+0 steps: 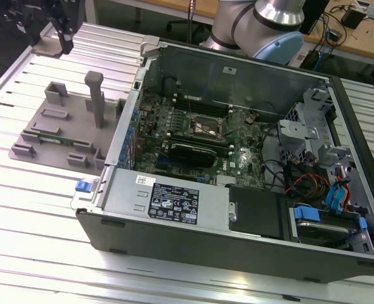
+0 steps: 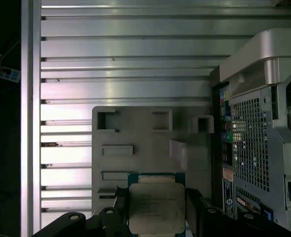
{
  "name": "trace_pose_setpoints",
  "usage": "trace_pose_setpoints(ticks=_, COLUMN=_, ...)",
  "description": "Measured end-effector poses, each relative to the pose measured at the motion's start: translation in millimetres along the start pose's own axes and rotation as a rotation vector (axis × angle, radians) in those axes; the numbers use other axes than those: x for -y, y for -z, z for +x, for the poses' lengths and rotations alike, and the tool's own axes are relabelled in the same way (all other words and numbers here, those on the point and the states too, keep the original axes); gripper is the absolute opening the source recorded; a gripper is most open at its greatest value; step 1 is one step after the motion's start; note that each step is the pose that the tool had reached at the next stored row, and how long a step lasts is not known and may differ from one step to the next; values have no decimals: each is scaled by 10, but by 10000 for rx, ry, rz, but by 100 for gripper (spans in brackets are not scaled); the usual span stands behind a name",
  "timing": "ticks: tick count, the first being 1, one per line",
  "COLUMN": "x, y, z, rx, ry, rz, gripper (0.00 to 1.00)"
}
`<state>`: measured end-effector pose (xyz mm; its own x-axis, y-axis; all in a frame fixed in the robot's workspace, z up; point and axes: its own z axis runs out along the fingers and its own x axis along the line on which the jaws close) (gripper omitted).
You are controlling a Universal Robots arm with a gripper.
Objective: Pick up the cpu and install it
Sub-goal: 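Pick up the cpu and move it towards the insertion slot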
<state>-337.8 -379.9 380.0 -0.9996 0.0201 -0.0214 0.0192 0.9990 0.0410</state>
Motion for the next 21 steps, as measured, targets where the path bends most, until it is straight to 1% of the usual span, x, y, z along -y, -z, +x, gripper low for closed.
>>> trace_pose_setpoints(ticks=4, x=-1, y=-3, z=-94, rx=1, ry=-2, rz=0, gripper=55)
trace_pose_setpoints(ticks=9, x=-3, y=-6, z=-253, rx=1, ry=0, rz=0, gripper=55)
trace_pose_setpoints(ticks=13, x=-4, y=-8, z=-353, rx=0, ry=-1, rz=0, gripper=55)
trace_pose_setpoints(ticks=16, x=-5, y=-11, z=-480, rx=0, ry=-1, rz=0, gripper=55)
trace_pose_setpoints(ticks=17, x=-5, y=-11, z=-504, rx=0, ry=0, rz=0, gripper=55)
trace_pose_setpoints(ticks=19, x=-6, y=-13, z=-577, rx=0, ry=-1, rz=0, gripper=55)
trace_pose_setpoints(ticks=21, x=-7, y=-13, z=-625, rx=0, ry=-1, rz=1, gripper=55)
